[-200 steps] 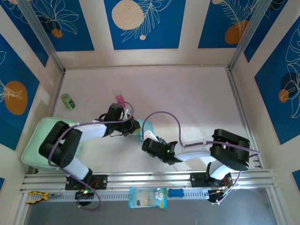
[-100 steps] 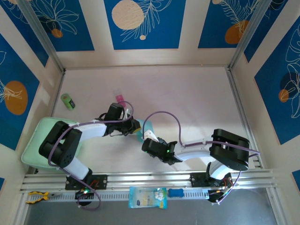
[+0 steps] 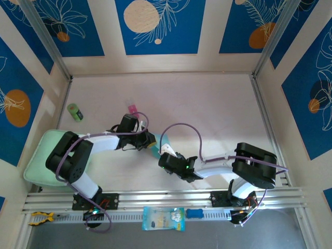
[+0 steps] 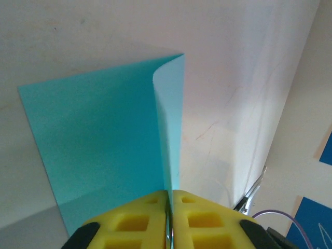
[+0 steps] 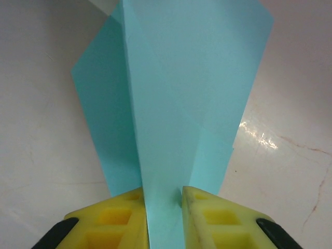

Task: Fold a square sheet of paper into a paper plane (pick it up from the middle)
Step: Fourth fold the wing at the center of the table.

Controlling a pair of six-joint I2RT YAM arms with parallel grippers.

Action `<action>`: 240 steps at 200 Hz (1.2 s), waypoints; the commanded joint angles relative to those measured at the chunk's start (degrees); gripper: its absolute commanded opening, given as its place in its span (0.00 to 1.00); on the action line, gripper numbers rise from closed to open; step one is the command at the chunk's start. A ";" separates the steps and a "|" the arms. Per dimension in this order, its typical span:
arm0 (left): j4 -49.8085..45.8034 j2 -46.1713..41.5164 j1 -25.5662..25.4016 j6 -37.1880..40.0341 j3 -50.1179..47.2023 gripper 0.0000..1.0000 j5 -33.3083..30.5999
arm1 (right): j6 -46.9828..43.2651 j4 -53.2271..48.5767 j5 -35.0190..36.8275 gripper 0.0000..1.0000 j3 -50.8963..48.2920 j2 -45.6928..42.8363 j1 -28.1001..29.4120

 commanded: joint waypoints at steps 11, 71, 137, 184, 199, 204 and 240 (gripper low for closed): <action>-1.82 -0.08 -0.22 1.18 1.67 0.04 0.53 | 1.48 2.16 -1.57 0.23 -1.31 -1.73 -0.21; -1.72 -0.10 -0.16 1.23 1.56 0.01 0.57 | 1.68 2.14 -1.06 0.23 -1.80 -2.26 -0.32; -1.62 -0.04 -0.11 1.18 1.55 0.01 0.77 | 1.71 3.15 -0.97 0.25 -2.90 -3.47 -0.54; -1.60 0.15 -0.16 1.16 1.52 0.01 1.14 | 1.49 3.67 -1.29 0.25 -2.99 -3.12 -0.71; -1.68 0.03 -0.15 1.18 1.56 0.01 1.07 | 1.38 3.66 -1.34 0.22 -3.03 -3.24 -0.74; -1.77 0.03 -0.16 1.26 1.58 0.01 1.08 | 1.40 3.67 -1.45 0.22 -3.06 -3.34 -0.77; -1.94 -0.14 -0.10 1.20 1.67 0.01 1.07 | 1.78 3.75 -1.72 0.17 -3.16 -3.46 -0.92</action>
